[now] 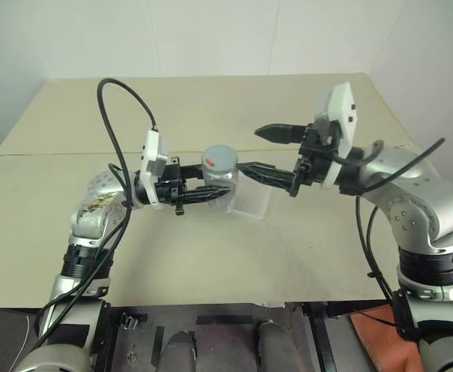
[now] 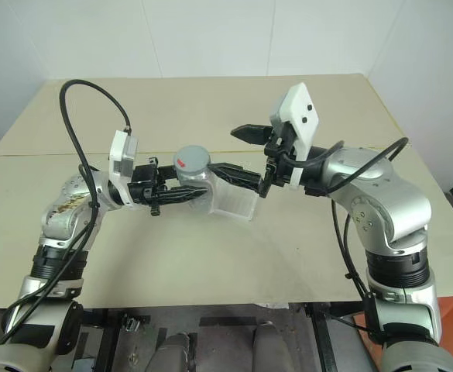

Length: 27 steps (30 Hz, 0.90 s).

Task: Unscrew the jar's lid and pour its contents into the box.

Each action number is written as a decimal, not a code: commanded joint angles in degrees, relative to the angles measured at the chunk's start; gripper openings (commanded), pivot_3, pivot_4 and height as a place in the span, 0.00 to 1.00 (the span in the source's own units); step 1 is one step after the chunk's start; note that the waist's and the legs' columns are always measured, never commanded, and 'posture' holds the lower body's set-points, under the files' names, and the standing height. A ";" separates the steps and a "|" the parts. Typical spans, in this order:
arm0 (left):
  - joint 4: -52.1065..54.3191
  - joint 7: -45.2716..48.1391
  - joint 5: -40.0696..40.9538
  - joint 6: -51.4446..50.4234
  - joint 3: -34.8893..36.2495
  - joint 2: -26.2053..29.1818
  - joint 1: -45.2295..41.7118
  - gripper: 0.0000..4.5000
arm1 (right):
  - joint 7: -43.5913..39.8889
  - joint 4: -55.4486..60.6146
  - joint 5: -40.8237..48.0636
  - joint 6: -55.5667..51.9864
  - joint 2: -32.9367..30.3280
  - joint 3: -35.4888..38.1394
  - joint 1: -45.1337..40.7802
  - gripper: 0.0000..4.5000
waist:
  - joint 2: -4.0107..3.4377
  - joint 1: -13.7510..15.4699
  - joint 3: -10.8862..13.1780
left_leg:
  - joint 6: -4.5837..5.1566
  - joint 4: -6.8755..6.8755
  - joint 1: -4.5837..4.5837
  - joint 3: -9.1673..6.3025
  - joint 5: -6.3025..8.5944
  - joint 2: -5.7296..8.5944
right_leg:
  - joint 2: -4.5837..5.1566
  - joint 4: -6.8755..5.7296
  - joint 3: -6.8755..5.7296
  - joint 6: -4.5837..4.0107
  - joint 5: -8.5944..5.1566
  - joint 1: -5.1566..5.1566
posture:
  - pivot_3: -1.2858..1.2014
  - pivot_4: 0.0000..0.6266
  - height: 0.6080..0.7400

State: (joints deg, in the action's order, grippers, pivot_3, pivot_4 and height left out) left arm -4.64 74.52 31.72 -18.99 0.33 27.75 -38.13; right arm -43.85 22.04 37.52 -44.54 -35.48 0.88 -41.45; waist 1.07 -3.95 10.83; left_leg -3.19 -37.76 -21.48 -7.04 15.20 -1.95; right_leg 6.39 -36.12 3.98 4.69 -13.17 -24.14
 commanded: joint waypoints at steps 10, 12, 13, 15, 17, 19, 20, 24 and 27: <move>0.67 -0.52 0.06 1.19 -0.07 -1.04 -0.63 0.42 | 0.19 7.08 6.28 -0.62 0.03 1.12 -0.80 0.99 | 0.00 0.01 0.00 | 0.00 0.00 0.01 0.00 0.00 0.00 | 0.00 0.00 0.00 0.00 0.00 0.02 | 0.52 0.24 1.00; 0.70 -0.47 0.02 1.30 -0.17 -1.24 -0.58 0.42 | 1.03 7.07 6.04 -1.08 0.82 -0.20 -1.73 0.99 | 0.00 -0.09 0.00 | 0.00 0.00 0.02 0.00 0.00 0.00 | 0.00 0.00 0.00 0.00 0.00 0.01 | 0.52 0.24 1.00; 0.77 -0.46 0.03 1.34 -0.20 -1.30 -0.50 0.42 | 1.32 7.13 5.70 -1.21 1.07 -0.94 -2.09 0.99 | 0.00 -0.07 0.00 | 0.00 0.00 0.02 0.00 0.00 0.00 | -0.01 -0.01 0.00 0.00 0.00 0.01 | 0.52 0.24 1.00; 0.85 -0.61 0.01 1.37 -0.28 -1.44 -0.46 0.42 | 2.22 6.72 4.65 -1.26 2.03 -2.63 -3.06 0.99 | 0.00 -0.04 0.00 | 0.00 0.00 0.01 -0.01 0.00 0.00 | -0.01 0.00 0.00 0.00 0.00 0.01 | 0.52 0.24 1.00; 0.93 -0.73 0.05 1.36 -0.29 -1.47 -0.43 0.42 | 3.49 5.58 4.11 -1.60 3.32 -3.62 -4.26 0.99 | 0.00 -0.07 0.00 | 0.00 0.00 0.01 0.00 0.00 0.00 | 0.00 0.00 0.00 0.00 0.00 0.01 | 0.52 0.24 1.00; 1.32 -0.78 0.11 1.30 -0.26 -1.32 -0.11 0.42 | 4.37 4.26 2.76 -1.77 4.24 -4.90 -5.27 0.99 | 0.00 -0.03 0.00 | 0.00 0.00 0.03 -0.01 0.00 0.00 | 0.00 -0.02 0.00 0.00 0.00 0.01 | 0.52 0.24 1.00; 1.56 -0.82 0.16 1.23 -0.23 -1.24 0.07 0.42 | 4.52 3.82 2.28 -1.75 4.51 -5.36 -5.59 0.99 | 0.00 -0.03 0.00 | 0.00 0.00 0.02 -0.01 0.00 0.00 | -0.01 -0.01 0.00 0.00 0.00 0.01 | 0.52 0.24 1.00; 2.63 -1.15 0.41 0.83 -0.04 -0.85 0.76 0.42 | 4.89 2.75 1.52 -2.26 5.45 -6.34 -6.64 0.99 | 0.00 -0.03 0.00 | 0.00 0.00 0.01 -0.01 0.00 0.00 | 0.00 0.00 0.00 0.00 0.00 0.00 | 0.52 0.24 1.00; 3.14 -1.39 0.47 0.69 -0.02 -0.63 1.17 0.42 | 4.41 2.33 1.38 -2.55 5.55 -6.78 -6.93 0.99 | 0.00 -0.03 0.00 | 0.00 0.00 0.00 -0.01 0.00 0.00 | 0.00 0.00 0.00 0.00 0.00 0.00 | 0.52 0.24 1.00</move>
State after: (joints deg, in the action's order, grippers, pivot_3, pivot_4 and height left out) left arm -3.93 73.23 31.58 -18.74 -0.29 26.63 -37.00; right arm -39.29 23.28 38.95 -46.81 -29.97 -6.31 -46.68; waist 1.07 -3.98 10.83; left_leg -3.19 -37.76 -21.48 -7.05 15.20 -1.95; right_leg 6.38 -36.12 3.97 4.69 -13.17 -24.14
